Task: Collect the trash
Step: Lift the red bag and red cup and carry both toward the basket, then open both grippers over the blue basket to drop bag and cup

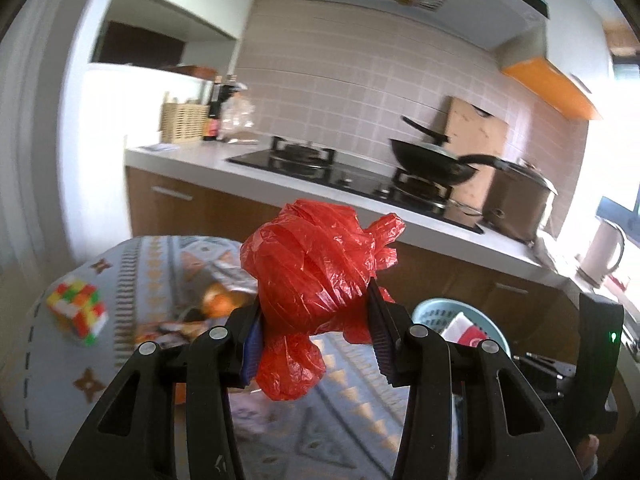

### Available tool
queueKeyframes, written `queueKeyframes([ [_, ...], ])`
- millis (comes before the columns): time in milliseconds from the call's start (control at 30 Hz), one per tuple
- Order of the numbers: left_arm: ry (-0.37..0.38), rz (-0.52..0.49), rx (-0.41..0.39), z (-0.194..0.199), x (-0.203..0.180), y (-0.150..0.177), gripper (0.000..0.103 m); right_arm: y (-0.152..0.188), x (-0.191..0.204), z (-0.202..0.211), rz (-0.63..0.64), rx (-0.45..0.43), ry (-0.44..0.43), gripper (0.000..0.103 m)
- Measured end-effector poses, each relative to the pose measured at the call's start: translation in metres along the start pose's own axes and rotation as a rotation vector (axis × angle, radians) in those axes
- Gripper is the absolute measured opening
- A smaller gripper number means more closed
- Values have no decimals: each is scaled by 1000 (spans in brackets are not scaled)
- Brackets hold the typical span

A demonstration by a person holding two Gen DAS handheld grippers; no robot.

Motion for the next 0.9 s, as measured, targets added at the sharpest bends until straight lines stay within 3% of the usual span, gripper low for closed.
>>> queueKeyframes([
  [167, 50, -60, 39, -27, -44, -3, 43, -2, -47, 14, -76, -31, 51, 64],
  [433, 134, -124, 166, -95, -114, 13, 43, 11, -138, 26, -245, -44, 125, 64],
  [667, 194, -148, 280, -150, -159, 35, 43, 31, -200, 17, -371, -24, 179, 64],
  [900, 232, -187, 400, -199, -193, 63, 43, 53, -233, -7, -419, 46, 262, 64],
])
Point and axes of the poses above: each gripper's, at about its wrist camera, not at the fingertips, and z roughly against the way its jaws point, x to its left, y to its underside, the point moved 9 cm from there along -z, roughly the way its jaws point, and after that the axes turned 7 degrees about x, right-handed, at the moved point
